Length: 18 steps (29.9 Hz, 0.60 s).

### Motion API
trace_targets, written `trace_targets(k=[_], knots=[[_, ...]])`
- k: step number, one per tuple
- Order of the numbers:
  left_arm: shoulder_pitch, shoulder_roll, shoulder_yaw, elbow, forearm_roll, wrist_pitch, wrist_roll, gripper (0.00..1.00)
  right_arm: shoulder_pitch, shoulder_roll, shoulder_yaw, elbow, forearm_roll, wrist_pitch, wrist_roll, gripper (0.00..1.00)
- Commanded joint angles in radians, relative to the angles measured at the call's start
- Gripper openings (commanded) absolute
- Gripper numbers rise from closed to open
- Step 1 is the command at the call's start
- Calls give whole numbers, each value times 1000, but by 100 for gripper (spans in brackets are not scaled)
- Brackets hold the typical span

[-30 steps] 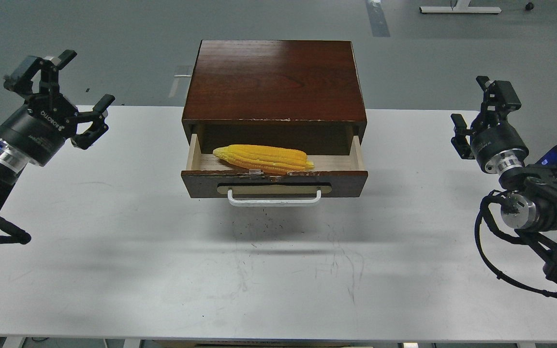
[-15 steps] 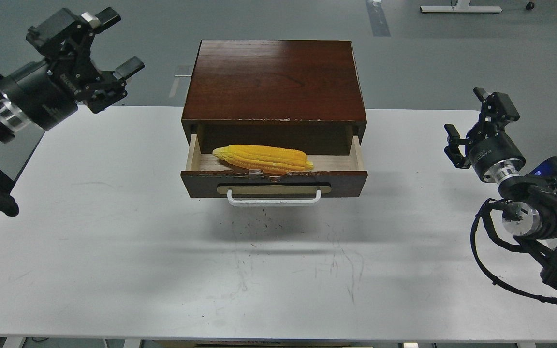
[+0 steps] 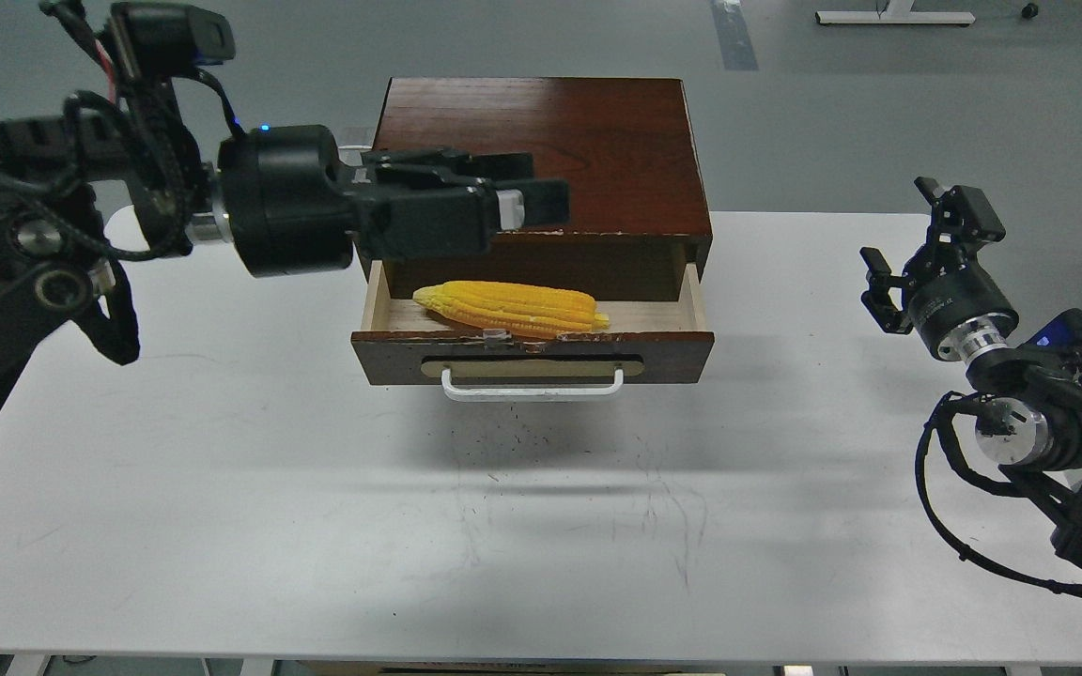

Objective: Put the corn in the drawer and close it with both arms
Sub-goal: 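Swing the left gripper down in front of the drawer front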

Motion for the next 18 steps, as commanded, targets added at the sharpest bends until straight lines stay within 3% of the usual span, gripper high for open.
trace_targets(k=[1, 7, 10, 12, 16, 18], knots=[[2, -54, 104, -6, 78, 0, 0, 98, -7, -6, -2, 0, -3, 0, 0, 100], [24, -83, 217, -6, 151, 0, 0, 93, -14, -13, -1, 0, -3, 0, 0, 100], [84, -103, 241, -3, 155, 0, 45, 86, -15, -13, -2, 0, -3, 0, 0, 100], [145, -117, 241, -1, 153, 0, 88, 74, -21, -13, -1, 0, -3, 0, 0, 100], [212, -125, 240, 10, 150, 0, 116, 53, -21, -13, -1, 0, -3, 0, 0, 100], [263, -126, 238, 28, 141, 0, 130, 32, -23, -13, -2, 0, -3, 0, 0, 100]])
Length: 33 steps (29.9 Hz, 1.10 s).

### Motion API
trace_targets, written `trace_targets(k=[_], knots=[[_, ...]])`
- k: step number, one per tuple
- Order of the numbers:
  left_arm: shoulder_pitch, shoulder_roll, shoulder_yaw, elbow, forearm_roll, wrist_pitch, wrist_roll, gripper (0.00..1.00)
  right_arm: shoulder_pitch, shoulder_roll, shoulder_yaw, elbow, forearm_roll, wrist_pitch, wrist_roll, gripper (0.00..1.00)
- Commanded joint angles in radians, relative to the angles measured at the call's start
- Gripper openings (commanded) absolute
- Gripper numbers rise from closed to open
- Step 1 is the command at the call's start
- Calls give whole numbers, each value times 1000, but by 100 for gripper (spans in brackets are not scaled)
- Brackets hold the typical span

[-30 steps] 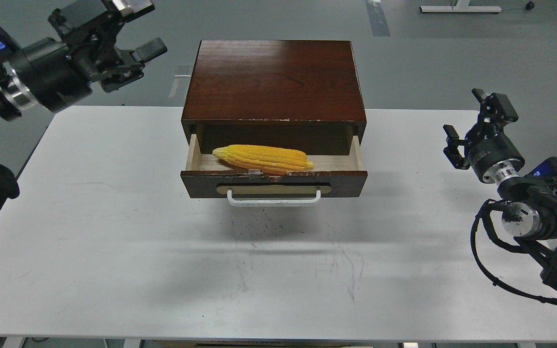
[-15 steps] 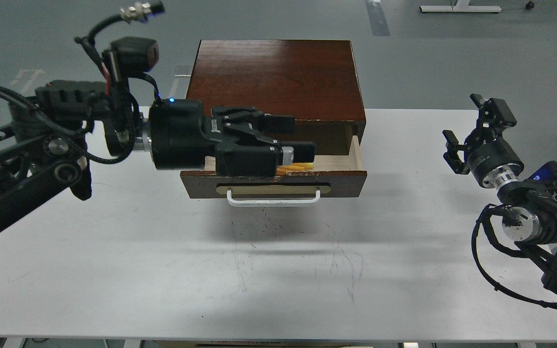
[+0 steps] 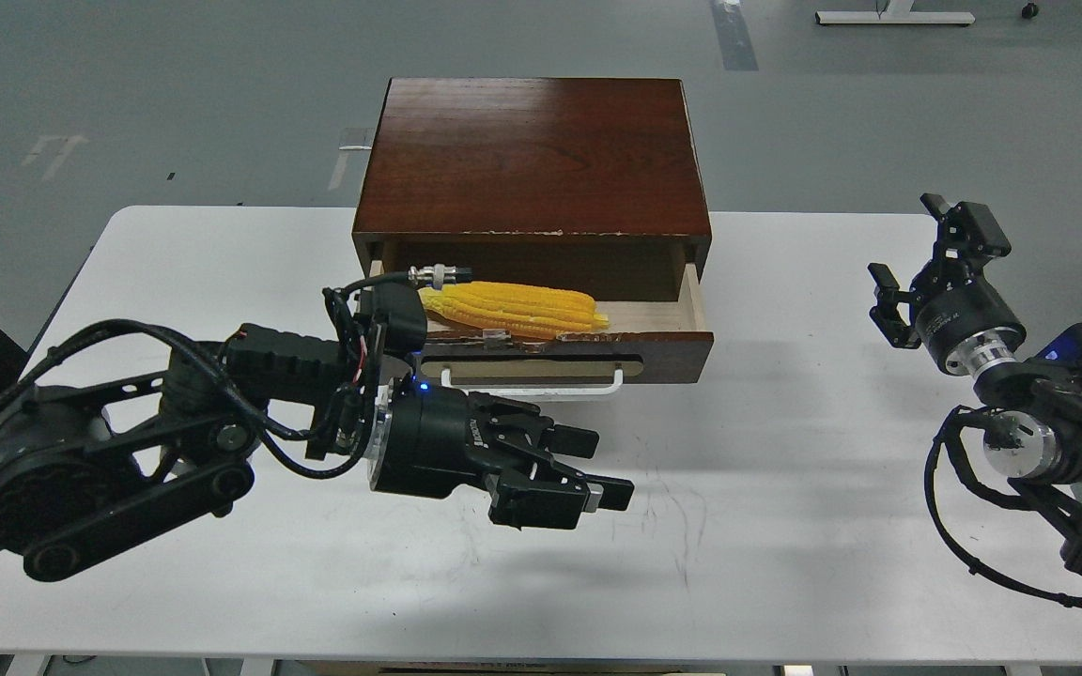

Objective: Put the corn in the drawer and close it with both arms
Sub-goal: 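Swing the left gripper down in front of the drawer front, then push the drawer front with the left gripper toward the box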

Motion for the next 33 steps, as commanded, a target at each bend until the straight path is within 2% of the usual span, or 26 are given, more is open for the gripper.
trace_targets(k=[1, 2, 3, 6, 9, 13, 14, 22, 26, 33], knots=[[76, -5, -5, 25, -14, 0, 22, 25, -1, 0, -1, 0, 0, 0, 0, 100], [90, -8, -8, 30, -14, 0, 27, 16, -1, 0, -1, 0, 0, 0, 0, 100], [118, -13, -14, 36, -15, 4, 42, 0, -3, 0, -1, 0, 0, 0, 0, 100], [171, -14, -25, 39, -72, 65, 65, 0, -7, 2, -1, 0, 0, 0, 0, 100], [193, -11, -25, 39, -162, 82, 70, 0, -9, 2, -1, 0, -1, 0, 0, 100], [216, -14, -60, 57, -325, 107, 161, 0, -11, 2, -1, 1, -1, 0, 0, 100], [222, -16, -74, 62, -359, 116, 172, 0, -11, 0, -1, 1, -1, 0, 0, 100], [225, -39, -90, 120, -431, 165, 186, 0, -18, 0, -1, 1, -1, 0, 0, 100], [227, -46, -91, 143, -500, 200, 223, 0, -20, 0, -1, 3, -1, 0, 0, 100], [227, -57, -111, 159, -540, 213, 226, 0, -24, 0, -1, 5, -1, 0, 0, 100]])
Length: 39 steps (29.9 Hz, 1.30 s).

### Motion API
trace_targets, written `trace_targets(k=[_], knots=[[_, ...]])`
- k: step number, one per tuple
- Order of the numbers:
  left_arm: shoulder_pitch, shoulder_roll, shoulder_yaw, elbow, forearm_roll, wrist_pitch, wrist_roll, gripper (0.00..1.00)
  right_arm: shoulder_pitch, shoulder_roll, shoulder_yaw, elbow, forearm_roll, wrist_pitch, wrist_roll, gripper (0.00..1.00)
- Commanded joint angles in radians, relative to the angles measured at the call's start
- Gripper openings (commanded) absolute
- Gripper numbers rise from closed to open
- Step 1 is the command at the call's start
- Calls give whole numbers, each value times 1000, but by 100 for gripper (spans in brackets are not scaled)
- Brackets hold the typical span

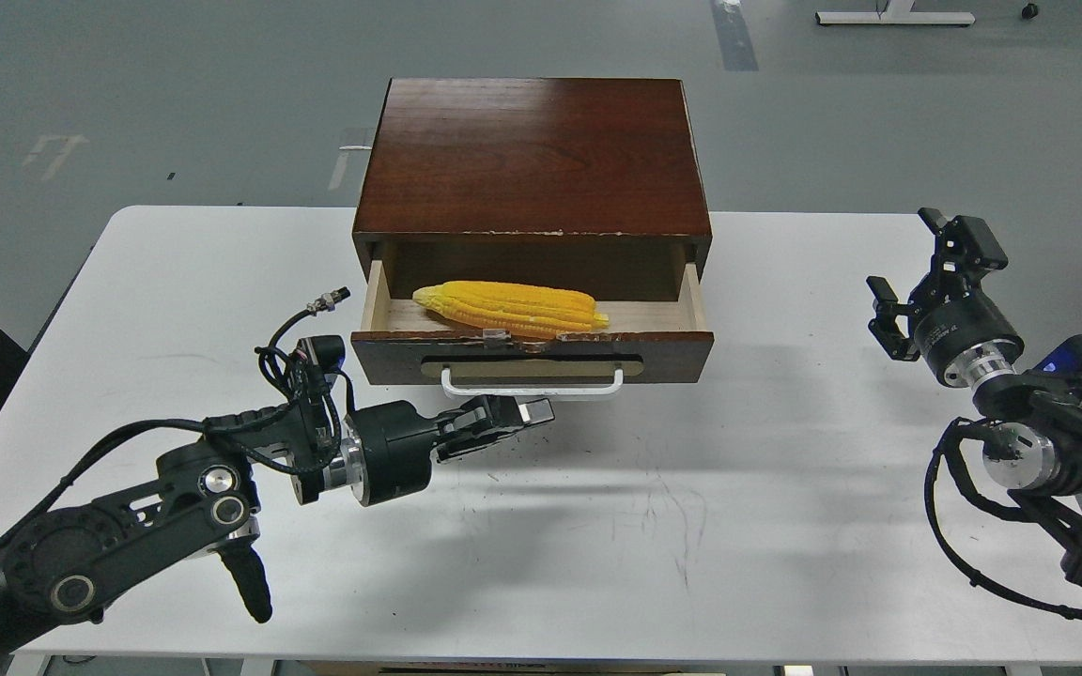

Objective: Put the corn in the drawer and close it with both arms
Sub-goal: 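Push the drawer front with the left gripper toward the box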

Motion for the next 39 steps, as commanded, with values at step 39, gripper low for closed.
trace_targets(k=[39], knots=[[-19, -96, -80, 131, -122, -23, 43, 0, -30, -2, 2, 5, 0, 0, 0, 100]])
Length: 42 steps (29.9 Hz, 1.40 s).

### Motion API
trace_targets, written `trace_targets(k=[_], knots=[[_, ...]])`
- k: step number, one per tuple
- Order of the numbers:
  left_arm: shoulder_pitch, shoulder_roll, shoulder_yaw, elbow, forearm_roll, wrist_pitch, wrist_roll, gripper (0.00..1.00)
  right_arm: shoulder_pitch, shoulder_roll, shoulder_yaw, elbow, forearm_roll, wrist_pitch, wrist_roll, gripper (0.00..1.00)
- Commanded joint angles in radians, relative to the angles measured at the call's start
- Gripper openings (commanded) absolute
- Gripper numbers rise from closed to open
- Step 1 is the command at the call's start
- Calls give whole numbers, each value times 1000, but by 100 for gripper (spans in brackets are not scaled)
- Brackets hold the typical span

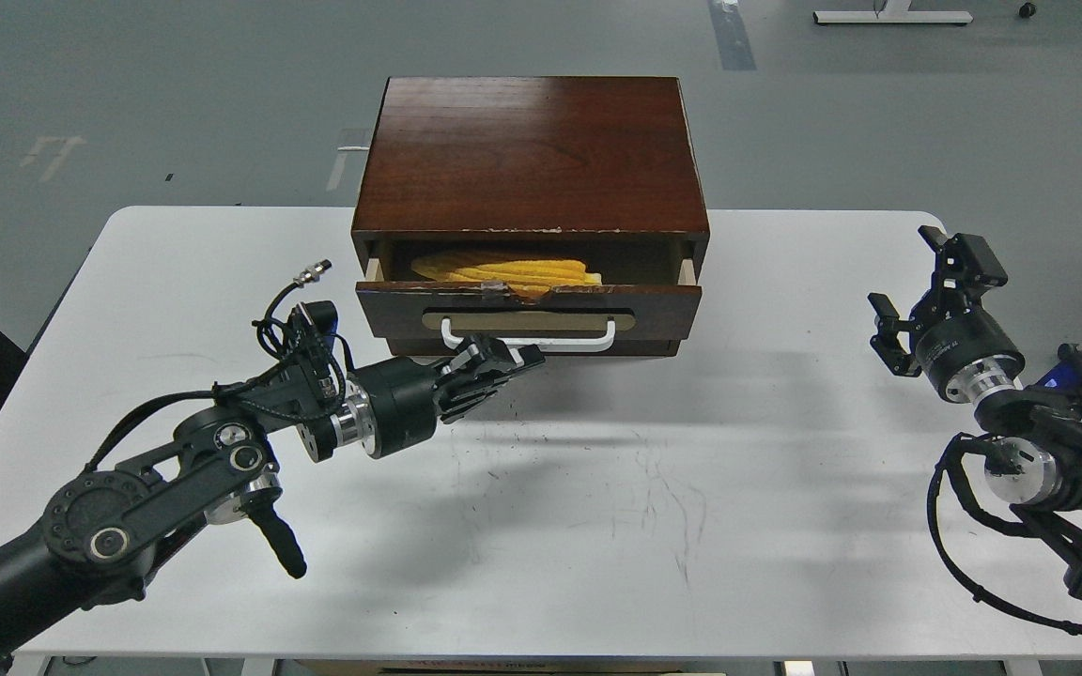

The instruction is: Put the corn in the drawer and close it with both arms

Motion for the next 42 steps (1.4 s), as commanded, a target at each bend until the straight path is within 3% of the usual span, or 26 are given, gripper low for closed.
trace_targets(k=[1, 26, 37, 42], knots=[[3, -2, 5, -10, -5, -15, -5, 0, 0, 1, 0, 0, 0, 0, 0, 100], [-39, -14, -38, 116, -5, 8, -5, 0, -1, -6, -2, 1, 0, 0, 0, 100], [-69, -57, -38, 168, -5, 79, -5, 0, -11, -6, -2, 3, 0, 0, 0, 100], [-72, -56, -36, 166, -7, 68, -5, 0, -12, -7, 0, 3, 0, 0, 0, 100]])
